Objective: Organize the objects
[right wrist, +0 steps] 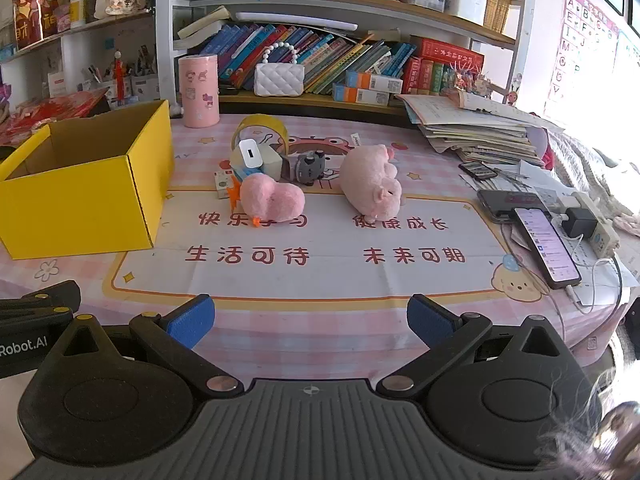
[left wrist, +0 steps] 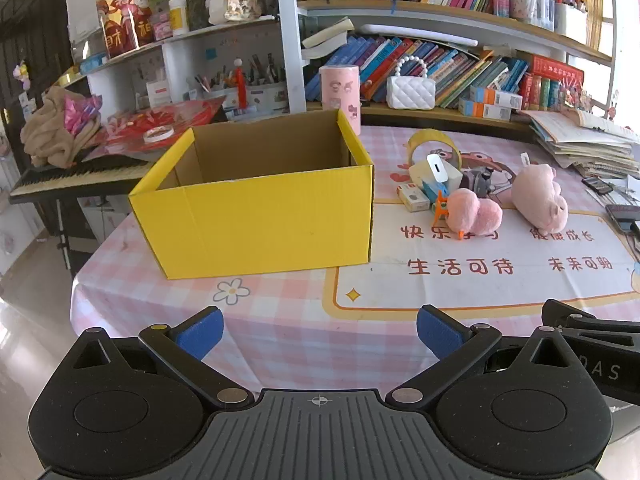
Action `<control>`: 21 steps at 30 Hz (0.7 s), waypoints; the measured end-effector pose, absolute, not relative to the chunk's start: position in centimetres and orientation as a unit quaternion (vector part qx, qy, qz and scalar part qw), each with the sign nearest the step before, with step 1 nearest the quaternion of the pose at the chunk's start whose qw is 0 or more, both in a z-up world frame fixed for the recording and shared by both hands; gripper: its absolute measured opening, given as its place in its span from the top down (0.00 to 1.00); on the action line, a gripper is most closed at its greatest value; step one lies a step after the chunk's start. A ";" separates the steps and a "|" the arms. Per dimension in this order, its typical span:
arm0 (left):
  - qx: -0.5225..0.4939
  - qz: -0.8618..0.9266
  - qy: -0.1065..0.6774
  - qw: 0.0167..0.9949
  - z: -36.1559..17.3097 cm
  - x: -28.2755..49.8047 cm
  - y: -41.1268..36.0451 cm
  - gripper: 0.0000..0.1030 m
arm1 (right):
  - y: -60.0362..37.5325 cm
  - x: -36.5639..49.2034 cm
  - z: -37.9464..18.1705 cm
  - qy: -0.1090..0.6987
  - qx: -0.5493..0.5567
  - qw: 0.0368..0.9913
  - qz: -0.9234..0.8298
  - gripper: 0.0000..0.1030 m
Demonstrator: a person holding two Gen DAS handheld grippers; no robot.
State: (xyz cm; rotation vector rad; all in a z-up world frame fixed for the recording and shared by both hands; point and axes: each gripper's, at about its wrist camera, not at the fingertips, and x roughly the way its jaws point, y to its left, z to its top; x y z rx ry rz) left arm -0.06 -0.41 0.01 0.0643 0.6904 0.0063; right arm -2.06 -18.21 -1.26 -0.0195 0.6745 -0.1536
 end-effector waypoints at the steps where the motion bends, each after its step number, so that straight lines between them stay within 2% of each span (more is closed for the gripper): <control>1: 0.031 0.003 0.339 0.940 0.0 0.0 -0.5 0.00 | -18.2 -2.0 -1.2 0.331 -0.010 0.941 -0.076 0.00; 21: 0.030 0.004 0.348 0.937 -0.4 0.6 0.3 0.00 | -17.8 -1.6 -1.4 0.334 -0.014 0.939 -0.074 0.00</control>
